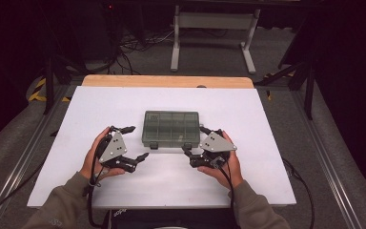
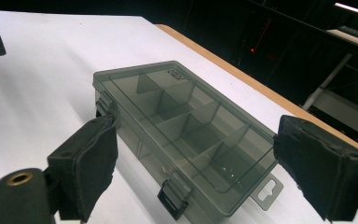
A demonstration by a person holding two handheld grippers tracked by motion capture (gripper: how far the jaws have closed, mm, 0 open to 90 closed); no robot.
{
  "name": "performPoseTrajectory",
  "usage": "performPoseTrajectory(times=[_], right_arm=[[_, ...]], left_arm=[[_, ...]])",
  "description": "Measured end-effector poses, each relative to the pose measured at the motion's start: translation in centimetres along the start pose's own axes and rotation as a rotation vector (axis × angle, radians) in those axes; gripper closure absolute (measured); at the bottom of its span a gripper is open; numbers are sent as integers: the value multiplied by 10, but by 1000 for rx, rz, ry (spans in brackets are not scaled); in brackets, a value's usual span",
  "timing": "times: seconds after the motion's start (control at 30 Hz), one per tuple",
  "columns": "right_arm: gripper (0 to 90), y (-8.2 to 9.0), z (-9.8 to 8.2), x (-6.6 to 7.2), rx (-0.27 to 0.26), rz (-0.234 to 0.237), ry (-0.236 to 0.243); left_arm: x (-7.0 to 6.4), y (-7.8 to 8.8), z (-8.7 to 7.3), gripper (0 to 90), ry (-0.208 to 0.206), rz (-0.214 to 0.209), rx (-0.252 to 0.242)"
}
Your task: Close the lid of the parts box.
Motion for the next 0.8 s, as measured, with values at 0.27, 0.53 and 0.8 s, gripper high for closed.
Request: performPoseTrajectory(times=[0.27, 0.53, 0.8], right_arm=[[140, 8, 0, 2, 3, -5, 12], [140, 17, -3, 4, 10, -15, 23], [139, 25, -8, 4, 18, -21, 22]], left_arm=[[-5, 8, -1, 74, -15, -3, 7], [-10, 17, -3, 75, -24, 1, 3], [-15, 25, -5, 75, -30, 10, -2]])
Point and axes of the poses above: each handheld gripper's, and its own axes: y roughly backward along the jaws, z roughly out of its top, x roughly to its left, the point moved 1 cm from there along -y, roughly forward along the jaws, and after that the axes turned 9 degrees about -z, right-handed, at the moved point
